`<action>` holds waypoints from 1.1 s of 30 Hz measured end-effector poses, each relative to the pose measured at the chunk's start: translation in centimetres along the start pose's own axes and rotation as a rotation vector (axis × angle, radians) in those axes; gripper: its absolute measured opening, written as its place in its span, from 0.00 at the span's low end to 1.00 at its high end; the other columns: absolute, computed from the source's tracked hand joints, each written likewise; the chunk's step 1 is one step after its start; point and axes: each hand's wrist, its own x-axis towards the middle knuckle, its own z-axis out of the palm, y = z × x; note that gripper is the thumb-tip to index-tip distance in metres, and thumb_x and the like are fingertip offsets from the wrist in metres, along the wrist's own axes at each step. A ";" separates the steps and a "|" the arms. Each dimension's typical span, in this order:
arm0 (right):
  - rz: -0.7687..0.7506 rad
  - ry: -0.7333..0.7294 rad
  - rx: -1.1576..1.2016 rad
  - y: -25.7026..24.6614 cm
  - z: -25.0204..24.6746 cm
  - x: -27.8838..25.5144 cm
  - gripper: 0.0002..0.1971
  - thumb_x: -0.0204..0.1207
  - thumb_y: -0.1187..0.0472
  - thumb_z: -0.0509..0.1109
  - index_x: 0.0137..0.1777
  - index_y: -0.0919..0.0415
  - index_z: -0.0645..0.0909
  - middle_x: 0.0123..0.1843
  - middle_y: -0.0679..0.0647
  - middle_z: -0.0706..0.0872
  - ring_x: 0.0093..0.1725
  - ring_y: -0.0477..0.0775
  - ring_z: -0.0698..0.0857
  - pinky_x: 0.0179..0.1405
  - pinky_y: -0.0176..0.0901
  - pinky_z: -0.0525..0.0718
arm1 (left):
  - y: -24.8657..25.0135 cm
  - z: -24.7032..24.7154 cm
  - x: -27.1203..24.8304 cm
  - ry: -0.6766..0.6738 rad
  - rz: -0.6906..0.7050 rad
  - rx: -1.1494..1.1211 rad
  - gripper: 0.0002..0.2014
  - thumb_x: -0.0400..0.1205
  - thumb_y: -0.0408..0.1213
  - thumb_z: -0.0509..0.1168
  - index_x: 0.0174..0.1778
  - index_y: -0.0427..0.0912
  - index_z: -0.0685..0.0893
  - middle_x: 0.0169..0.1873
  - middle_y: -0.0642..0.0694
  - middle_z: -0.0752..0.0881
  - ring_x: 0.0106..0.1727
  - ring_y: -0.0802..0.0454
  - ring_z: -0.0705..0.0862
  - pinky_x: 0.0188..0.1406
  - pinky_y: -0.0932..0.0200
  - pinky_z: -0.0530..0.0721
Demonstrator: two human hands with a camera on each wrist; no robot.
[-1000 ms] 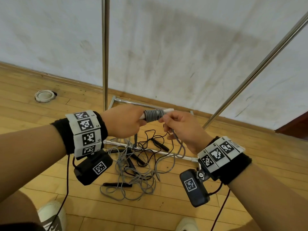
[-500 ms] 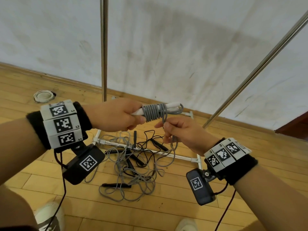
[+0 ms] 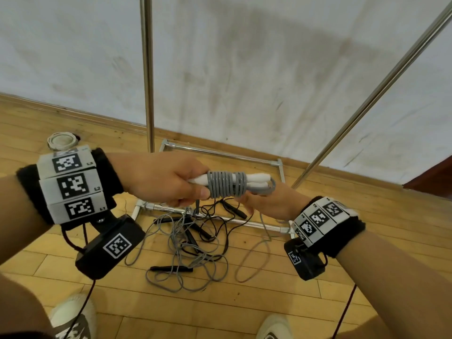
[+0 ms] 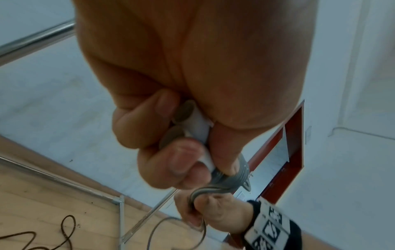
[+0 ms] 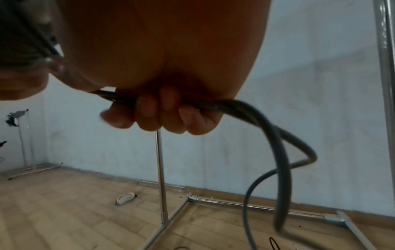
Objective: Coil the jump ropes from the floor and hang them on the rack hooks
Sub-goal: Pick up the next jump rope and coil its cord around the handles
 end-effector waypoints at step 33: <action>-0.049 0.208 0.660 -1.6 -1.0 -0.6 0.10 0.81 0.76 0.65 0.58 0.67 0.84 0.42 0.58 0.89 0.39 0.50 0.87 0.44 0.42 0.87 | -1.5 -0.2 2.2 0.381 -0.074 0.255 0.11 0.87 0.44 0.60 0.38 0.52 0.74 0.33 0.49 0.82 0.30 0.55 0.79 0.30 0.59 0.75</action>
